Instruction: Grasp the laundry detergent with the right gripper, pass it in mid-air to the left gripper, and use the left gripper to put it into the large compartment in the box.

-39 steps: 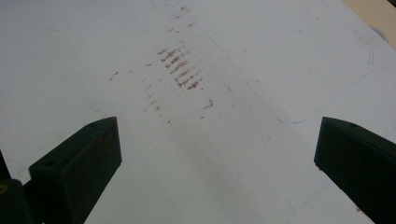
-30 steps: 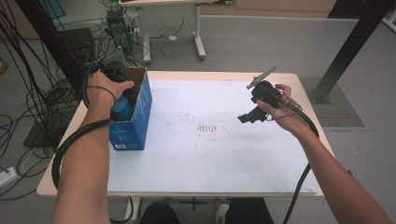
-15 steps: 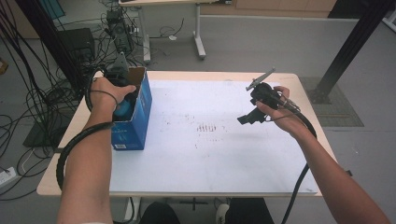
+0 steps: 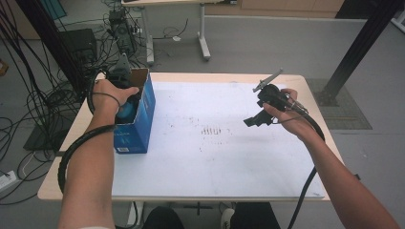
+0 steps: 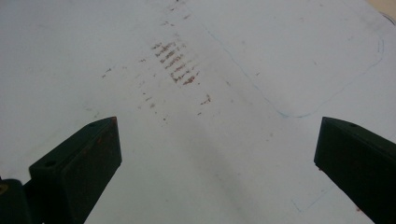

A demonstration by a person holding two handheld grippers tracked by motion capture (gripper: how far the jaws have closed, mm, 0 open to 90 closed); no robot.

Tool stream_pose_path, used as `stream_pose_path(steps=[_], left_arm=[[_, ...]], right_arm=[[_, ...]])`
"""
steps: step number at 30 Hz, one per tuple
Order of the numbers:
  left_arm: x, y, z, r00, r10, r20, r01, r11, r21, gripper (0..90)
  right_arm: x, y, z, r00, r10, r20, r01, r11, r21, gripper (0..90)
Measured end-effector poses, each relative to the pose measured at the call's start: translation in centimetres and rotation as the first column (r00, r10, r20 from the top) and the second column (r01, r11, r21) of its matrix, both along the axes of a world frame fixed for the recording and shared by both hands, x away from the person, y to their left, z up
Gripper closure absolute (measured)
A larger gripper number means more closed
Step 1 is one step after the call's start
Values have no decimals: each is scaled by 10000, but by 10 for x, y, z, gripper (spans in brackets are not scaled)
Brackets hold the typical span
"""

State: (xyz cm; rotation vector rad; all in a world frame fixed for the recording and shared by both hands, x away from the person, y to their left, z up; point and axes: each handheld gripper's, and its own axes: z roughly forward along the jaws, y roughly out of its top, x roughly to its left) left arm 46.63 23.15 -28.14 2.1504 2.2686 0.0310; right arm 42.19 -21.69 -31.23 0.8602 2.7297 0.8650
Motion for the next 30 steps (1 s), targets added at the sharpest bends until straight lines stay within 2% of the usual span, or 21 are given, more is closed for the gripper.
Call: stream_pose_path(steps=[30], left_arm=[[1,-1,-1,10000,-31,82,31,10000,55,349]], right_arm=[[2,-2,4,9999,-60,114,61,10000,-63,7]])
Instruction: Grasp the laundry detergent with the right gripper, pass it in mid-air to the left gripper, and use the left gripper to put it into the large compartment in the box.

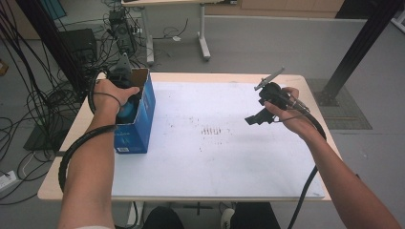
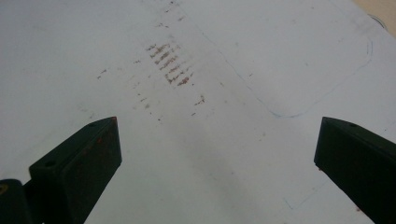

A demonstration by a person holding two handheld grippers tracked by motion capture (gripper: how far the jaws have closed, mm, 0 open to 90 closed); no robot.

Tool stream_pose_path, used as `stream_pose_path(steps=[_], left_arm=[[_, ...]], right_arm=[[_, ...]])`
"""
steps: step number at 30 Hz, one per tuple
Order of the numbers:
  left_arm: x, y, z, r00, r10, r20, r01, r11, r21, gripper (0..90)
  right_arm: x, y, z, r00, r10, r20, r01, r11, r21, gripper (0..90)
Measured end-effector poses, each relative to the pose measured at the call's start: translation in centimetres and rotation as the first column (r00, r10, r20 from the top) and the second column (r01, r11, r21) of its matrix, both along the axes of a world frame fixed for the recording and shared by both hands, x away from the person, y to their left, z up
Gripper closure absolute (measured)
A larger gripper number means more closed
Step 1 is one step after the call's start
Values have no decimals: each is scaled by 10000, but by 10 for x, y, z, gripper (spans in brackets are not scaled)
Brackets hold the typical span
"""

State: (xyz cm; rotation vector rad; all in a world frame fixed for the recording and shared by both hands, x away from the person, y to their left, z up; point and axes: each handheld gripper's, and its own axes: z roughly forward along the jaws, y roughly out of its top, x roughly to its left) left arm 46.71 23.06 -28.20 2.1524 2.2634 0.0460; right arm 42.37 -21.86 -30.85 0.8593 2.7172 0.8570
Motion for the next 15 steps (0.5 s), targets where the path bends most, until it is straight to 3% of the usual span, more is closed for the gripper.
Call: stream_pose_path(steps=[15], left_arm=[[0,0,-1,10000,-49,31,49,10000,0,350]], right_arm=[[0,1,1,10000,31,17,-31,10000,-48,7]])
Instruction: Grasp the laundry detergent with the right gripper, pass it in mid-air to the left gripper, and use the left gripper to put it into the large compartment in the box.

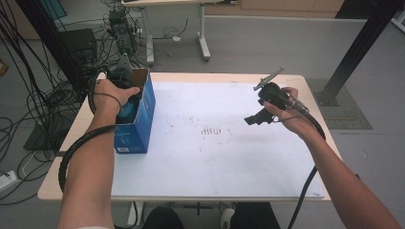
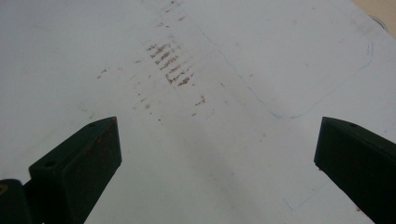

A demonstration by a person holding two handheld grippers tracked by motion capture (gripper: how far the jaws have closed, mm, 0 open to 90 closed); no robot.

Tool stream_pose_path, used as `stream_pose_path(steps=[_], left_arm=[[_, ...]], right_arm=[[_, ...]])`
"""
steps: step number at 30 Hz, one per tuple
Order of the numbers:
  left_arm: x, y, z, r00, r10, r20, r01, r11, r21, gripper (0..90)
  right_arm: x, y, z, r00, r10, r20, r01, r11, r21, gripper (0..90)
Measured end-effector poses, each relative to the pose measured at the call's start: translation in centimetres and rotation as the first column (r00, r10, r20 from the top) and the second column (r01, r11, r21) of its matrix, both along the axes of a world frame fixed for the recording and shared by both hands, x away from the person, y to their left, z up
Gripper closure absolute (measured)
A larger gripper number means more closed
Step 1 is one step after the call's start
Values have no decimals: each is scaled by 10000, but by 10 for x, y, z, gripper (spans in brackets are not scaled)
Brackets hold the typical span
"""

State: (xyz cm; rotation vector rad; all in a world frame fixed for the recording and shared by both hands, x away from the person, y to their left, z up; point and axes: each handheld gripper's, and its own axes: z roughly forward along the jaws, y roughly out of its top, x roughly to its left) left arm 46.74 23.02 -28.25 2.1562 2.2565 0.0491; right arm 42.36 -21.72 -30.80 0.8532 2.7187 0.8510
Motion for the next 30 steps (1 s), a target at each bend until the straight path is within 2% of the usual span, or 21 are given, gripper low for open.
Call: stream_pose_path(steps=[30], left_arm=[[0,0,-1,10000,-56,31,56,10000,-36,350]], right_arm=[[0,4,0,10000,65,9,-65,10000,16,7]])
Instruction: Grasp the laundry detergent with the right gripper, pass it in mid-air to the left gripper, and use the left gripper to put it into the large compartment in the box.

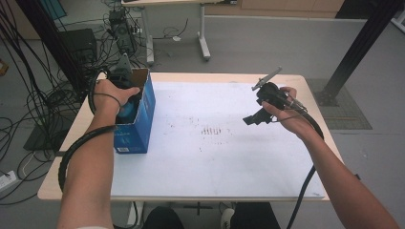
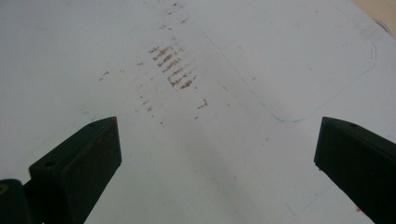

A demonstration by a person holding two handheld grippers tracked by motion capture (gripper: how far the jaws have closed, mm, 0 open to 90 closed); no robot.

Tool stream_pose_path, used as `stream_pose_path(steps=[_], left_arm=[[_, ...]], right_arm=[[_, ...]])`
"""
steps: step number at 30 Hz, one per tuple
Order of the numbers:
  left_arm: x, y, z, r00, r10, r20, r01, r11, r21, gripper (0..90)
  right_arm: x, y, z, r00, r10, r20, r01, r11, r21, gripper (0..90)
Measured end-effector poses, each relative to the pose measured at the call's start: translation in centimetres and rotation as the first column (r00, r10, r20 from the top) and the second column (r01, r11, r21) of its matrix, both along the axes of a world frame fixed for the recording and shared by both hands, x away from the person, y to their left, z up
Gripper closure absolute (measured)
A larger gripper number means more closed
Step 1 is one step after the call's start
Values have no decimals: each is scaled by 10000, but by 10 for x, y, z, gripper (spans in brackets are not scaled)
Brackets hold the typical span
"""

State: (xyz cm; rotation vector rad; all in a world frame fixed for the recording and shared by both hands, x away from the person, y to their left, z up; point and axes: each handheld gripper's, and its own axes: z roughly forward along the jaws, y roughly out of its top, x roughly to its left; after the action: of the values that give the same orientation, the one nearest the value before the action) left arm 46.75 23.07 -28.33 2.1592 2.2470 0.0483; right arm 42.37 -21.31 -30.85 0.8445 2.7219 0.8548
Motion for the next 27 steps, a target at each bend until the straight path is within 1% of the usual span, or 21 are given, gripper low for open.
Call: stream_pose_path(steps=[21,27], left_arm=[[0,1,-1,10000,58,23,-58,10000,-55,345],[0,0,-1,10000,26,3,-26,10000,0,338]], right_arm=[[0,0,1,10000,45,22,-46,10000,24,7],[0,0,1,10000,40,15,-40,10000,2,7]])
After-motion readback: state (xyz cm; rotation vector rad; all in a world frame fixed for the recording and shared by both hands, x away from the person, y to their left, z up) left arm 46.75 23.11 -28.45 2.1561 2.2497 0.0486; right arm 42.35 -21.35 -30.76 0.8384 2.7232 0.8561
